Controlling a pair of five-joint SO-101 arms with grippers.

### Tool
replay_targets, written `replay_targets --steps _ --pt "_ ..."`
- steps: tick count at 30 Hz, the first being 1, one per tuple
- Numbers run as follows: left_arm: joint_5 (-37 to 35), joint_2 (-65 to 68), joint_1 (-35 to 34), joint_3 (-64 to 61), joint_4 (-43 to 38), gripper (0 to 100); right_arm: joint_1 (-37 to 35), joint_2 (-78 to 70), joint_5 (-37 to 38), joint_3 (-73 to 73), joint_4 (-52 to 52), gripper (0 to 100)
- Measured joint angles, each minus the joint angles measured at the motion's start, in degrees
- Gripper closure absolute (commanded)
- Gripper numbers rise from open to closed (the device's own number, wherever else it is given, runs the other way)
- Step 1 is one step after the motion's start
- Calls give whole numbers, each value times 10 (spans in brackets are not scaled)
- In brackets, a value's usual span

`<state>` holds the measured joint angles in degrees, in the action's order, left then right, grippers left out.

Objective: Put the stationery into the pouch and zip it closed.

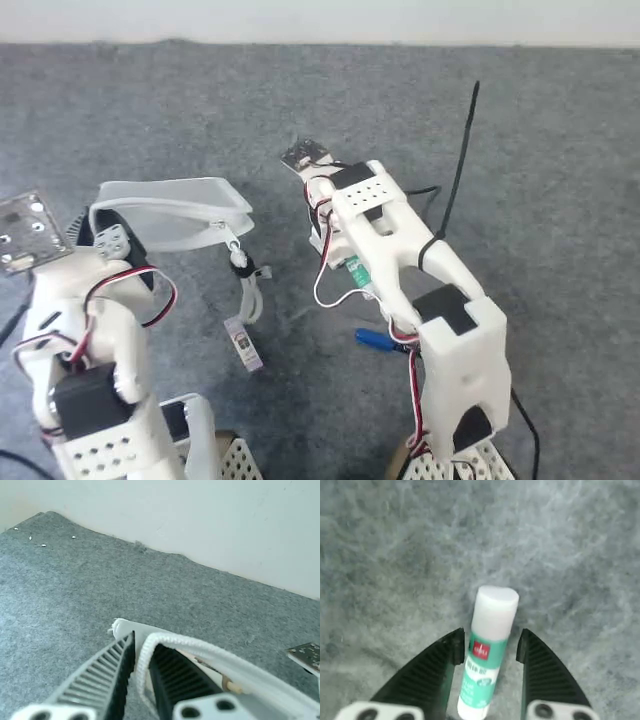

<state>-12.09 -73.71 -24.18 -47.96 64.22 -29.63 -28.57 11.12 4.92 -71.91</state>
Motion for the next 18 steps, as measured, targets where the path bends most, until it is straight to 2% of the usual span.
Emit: replay_targets --steps 3,8,18 --pt "0 0 0 0 0 989 0 -20 0 17 0 865" --pt "0 0 0 0 0 989 4 -30 0 28 0 989" --pt "0 0 0 0 0 989 4 -31 32 28 -13 993"
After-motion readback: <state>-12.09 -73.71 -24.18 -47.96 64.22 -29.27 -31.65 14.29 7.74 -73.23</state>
